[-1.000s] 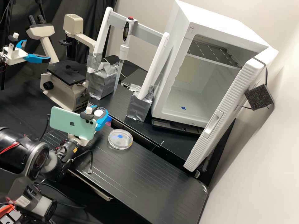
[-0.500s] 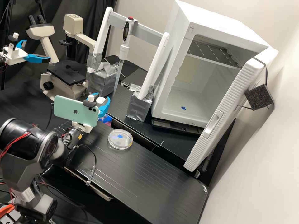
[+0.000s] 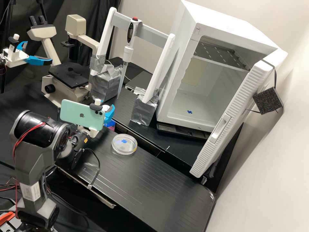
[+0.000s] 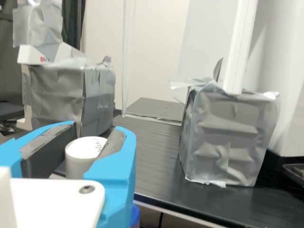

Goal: Close the bottle

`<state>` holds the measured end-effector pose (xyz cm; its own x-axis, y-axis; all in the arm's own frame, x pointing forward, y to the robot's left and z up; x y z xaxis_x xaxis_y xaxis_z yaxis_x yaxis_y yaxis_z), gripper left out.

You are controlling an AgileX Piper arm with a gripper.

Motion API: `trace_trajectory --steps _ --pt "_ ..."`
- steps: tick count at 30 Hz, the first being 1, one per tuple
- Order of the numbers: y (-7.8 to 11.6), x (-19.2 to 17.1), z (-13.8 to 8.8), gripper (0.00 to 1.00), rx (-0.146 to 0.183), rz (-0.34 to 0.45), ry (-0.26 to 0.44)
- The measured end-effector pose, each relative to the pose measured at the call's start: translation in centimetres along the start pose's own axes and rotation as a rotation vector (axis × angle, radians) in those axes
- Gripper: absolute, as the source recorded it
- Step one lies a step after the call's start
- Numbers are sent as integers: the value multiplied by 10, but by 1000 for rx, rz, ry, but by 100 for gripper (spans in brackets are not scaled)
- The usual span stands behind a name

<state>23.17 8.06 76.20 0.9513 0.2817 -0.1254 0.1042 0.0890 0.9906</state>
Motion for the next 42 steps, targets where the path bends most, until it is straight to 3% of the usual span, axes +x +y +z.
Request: trace_trajectory --steps 23,42 --pt "6 -7 8 0 -1 34 -24" --pt "2 -10 2 0 3 13 -5"
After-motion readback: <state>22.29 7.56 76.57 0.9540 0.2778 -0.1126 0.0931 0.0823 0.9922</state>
